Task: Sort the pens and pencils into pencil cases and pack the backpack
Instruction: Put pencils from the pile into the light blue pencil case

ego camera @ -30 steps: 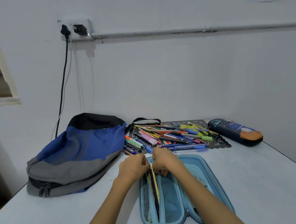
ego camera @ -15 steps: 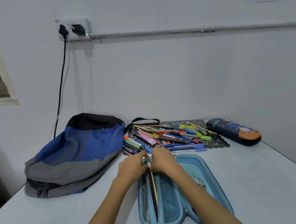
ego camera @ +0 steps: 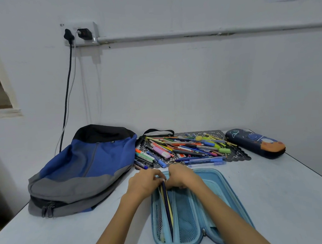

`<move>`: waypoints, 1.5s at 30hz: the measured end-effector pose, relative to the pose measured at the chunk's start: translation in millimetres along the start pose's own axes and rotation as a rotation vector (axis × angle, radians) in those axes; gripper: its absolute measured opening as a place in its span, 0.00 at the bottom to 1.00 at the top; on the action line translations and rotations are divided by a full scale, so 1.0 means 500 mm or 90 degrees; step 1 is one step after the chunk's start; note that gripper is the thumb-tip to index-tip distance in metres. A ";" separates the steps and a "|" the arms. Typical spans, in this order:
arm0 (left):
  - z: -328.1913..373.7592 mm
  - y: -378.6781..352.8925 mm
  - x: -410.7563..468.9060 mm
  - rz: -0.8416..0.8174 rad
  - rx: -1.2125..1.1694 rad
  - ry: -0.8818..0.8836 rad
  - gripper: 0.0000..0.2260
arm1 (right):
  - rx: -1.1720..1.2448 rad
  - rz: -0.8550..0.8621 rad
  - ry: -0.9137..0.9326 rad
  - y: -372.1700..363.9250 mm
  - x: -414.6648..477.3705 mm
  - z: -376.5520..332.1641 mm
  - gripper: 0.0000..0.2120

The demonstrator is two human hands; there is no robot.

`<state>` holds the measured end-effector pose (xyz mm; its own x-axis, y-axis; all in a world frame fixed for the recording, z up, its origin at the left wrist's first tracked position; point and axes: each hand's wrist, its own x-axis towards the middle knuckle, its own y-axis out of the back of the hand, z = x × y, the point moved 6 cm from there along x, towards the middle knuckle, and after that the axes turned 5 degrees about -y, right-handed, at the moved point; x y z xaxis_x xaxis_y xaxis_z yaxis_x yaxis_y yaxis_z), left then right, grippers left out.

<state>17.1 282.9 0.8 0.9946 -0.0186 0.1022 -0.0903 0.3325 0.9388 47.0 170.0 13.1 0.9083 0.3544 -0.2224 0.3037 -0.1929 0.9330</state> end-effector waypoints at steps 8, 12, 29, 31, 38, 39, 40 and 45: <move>0.000 -0.013 0.008 -0.060 -0.029 -0.018 0.15 | 0.351 -0.071 -0.010 0.015 -0.001 0.042 0.09; -0.003 -0.013 0.005 -0.056 -0.079 0.015 0.17 | 0.395 -0.094 -0.011 0.013 -0.002 0.042 0.09; -0.031 -0.019 0.001 -0.066 -0.239 -0.007 0.10 | 0.413 -0.089 0.000 0.003 0.012 0.041 0.07; -0.034 -0.019 0.004 -0.026 -0.226 0.031 0.10 | 0.407 -0.083 0.000 0.003 0.013 0.039 0.08; -0.015 -0.007 0.005 0.060 -0.092 0.062 0.11 | 0.389 -0.083 0.005 0.003 0.010 0.039 0.06; -0.013 -0.006 0.003 0.064 -0.084 0.060 0.11 | 0.383 -0.082 0.007 0.002 0.010 0.039 0.06; -0.011 -0.005 0.002 0.068 -0.078 0.055 0.10 | 0.374 -0.080 0.011 0.002 0.010 0.039 0.06; -0.014 -0.006 -0.008 0.072 -0.120 0.012 0.05 | 0.266 -0.062 0.056 -0.005 0.010 0.029 0.10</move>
<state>13.8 288.5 -4.6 0.9797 0.0456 0.1951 -0.1913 0.5020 0.8434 54.8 158.8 5.5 0.8474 0.4618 -0.2621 0.4935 -0.5026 0.7098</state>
